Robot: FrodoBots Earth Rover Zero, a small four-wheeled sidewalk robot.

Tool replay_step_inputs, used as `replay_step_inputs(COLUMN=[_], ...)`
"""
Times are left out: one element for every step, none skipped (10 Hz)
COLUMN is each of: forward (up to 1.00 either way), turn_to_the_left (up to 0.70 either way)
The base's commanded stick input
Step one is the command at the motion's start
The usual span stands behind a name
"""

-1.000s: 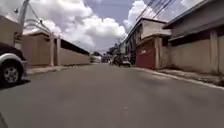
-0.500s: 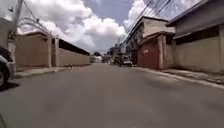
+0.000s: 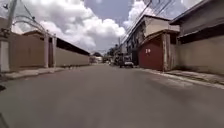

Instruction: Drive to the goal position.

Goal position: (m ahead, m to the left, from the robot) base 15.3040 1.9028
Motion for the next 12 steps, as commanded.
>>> replay_step_inputs(forward=[1.00, 1.00, 1.00, 1.00, 1.00, 1.00, 1.00, 1.00, 1.00, 1.00, 1.00, 1.00], turn_to_the_left=[0.00, 0.00, 0.00, 0.00, 0.00, 0.00, 0.00, 0.00, 0.00, 0.00, 0.00, 0.00])
